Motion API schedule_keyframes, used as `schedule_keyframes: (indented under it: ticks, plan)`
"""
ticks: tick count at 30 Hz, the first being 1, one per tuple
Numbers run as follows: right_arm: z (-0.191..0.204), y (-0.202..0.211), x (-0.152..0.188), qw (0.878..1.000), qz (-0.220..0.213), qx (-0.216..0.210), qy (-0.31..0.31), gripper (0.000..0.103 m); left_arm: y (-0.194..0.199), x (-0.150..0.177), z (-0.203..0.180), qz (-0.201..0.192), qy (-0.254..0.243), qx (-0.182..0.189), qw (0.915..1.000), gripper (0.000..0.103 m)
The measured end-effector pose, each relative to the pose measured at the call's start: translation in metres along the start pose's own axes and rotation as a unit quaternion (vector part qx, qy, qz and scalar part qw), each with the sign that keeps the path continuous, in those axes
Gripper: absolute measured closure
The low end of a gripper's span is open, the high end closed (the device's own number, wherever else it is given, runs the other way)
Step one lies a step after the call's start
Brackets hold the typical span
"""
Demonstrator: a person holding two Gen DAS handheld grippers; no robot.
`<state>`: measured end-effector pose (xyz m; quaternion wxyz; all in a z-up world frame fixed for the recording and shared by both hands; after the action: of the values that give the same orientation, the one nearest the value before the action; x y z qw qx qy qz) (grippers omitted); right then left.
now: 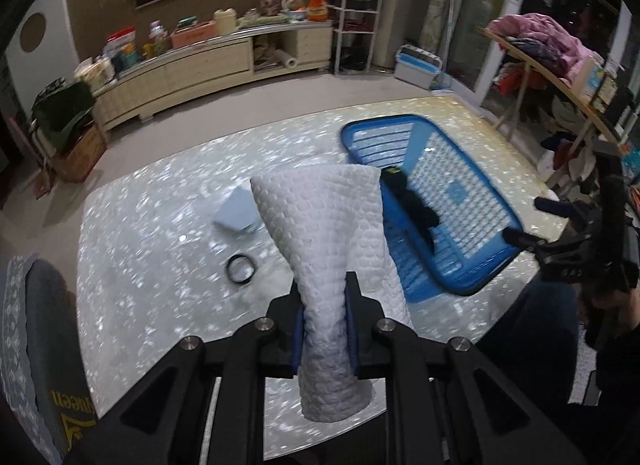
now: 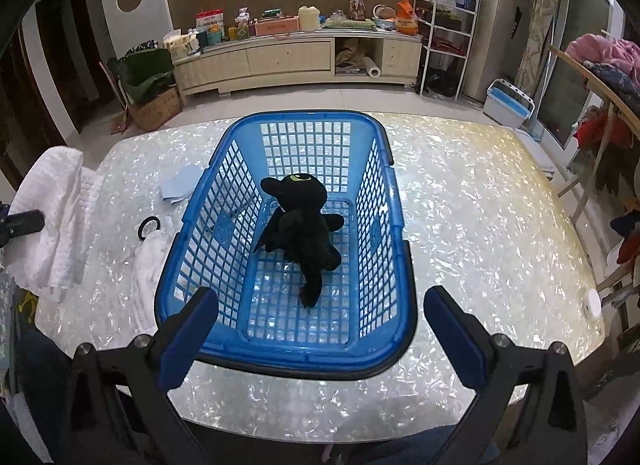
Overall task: Organize soft objects
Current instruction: 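Grasp the white quilted towel with the left gripper and lift it, then carry the white quilted towel with the left gripper into the basket and release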
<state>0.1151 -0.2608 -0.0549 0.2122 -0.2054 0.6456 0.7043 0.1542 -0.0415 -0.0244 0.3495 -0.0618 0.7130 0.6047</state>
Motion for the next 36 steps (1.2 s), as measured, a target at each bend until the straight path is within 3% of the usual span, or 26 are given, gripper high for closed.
schedule_keyframes:
  ticks: [19, 36]
  plan:
    - [-0.041, 0.002, 0.001, 0.999, -0.011, -0.033, -0.033, 0.0, -0.057, -0.078, -0.107, 0.006, -0.078, 0.063, 0.9949, 0.088]
    - [-0.065, -0.035, -0.002, 0.998, 0.019, -0.033, -0.057, 0.0, -0.156, -0.077, -0.127, 0.072, -0.101, 0.096, 0.9876, 0.088]
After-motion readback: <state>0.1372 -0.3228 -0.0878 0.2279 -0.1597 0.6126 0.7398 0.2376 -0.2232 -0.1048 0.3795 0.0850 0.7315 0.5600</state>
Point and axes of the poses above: each gripper's, at about its wrist camera, not at the fingertips, and y roughly against the way its jaws point, z to its left, x to its underside, the point moved 3 cm from there along -y, roughly the way its jaws point, and after that the axes turned 5 degrees about -y, right-handed, at the moved point
